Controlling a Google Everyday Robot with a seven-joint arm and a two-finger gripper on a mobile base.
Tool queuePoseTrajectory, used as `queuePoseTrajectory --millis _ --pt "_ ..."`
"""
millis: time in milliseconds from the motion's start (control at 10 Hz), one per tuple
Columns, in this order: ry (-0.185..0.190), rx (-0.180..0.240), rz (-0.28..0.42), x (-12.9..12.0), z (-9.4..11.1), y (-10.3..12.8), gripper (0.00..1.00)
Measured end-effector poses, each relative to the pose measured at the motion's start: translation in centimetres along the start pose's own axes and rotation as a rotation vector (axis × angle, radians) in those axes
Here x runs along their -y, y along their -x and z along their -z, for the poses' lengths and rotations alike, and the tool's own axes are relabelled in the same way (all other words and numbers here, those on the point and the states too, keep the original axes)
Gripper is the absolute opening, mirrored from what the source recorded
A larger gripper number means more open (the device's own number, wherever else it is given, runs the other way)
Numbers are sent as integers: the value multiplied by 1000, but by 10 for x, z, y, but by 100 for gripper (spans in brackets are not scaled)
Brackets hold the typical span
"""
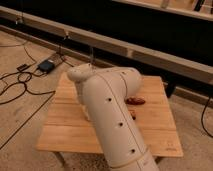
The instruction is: Wipe the white sponge on the table
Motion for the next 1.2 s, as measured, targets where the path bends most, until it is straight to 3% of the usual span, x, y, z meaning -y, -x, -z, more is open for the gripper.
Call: queuePoseTrajectory --millis 500,600,700,1200 --pt "0 -1 1 0 0 0 70" --pt "0 -1 1 0 0 0 76" --pt "0 -2 1 0 0 0 80" --pt "0 -1 1 0 0 0 80"
